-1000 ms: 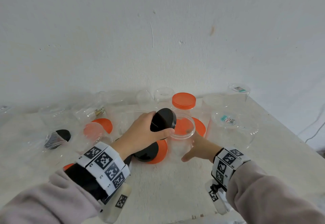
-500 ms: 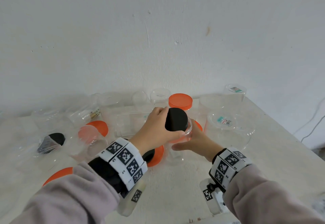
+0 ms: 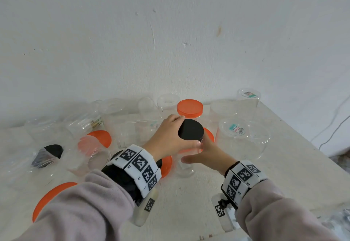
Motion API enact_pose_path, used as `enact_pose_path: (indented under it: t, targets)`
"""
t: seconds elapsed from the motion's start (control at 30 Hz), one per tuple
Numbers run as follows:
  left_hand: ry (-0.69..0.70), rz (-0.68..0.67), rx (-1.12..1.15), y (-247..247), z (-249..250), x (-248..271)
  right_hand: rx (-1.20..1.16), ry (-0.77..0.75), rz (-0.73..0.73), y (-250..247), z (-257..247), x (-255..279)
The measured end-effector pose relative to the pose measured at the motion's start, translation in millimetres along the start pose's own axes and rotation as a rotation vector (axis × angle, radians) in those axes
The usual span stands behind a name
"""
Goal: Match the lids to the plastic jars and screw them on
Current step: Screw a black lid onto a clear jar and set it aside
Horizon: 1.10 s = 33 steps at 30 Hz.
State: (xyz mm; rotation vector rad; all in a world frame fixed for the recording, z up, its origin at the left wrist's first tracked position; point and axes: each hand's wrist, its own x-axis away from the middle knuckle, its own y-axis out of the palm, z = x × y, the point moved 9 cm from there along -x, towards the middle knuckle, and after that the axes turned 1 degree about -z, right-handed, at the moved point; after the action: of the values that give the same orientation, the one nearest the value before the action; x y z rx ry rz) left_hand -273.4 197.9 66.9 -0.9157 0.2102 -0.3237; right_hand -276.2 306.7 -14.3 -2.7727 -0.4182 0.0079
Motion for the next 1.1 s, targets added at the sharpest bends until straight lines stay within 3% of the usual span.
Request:
enact_pose_path:
  t: [0.27, 0.43, 0.57, 0.8, 1.1]
  targets:
    - [-0.001, 0.007, 0.35, 7.0, -20.8, 9.6, 0.129, 0.105, -0.044, -9.1, -8.1, 13.6]
    - [-0.026, -0.064, 0.489, 24.4, -36.0, 15.3, 0.199, -0.006, -0.031, -28.5, -59.7, 25.2]
    - [-0.062, -0.045, 0.602, 38.7, -41.5, 10.5, 0.352, -0.046, -0.101, -23.6, -96.0, 19.2]
    - [-0.068, -0.04, 0.631, 45.7, -46.2, 12.5, 0.929, -0.024, -0.237, 3.2, -109.8, 0.7]
    - [-0.076, 0.006, 0.537, 43.7, -47.3, 10.2, 1.07, 0.06, -0.302, 3.6, -119.5, -7.7]
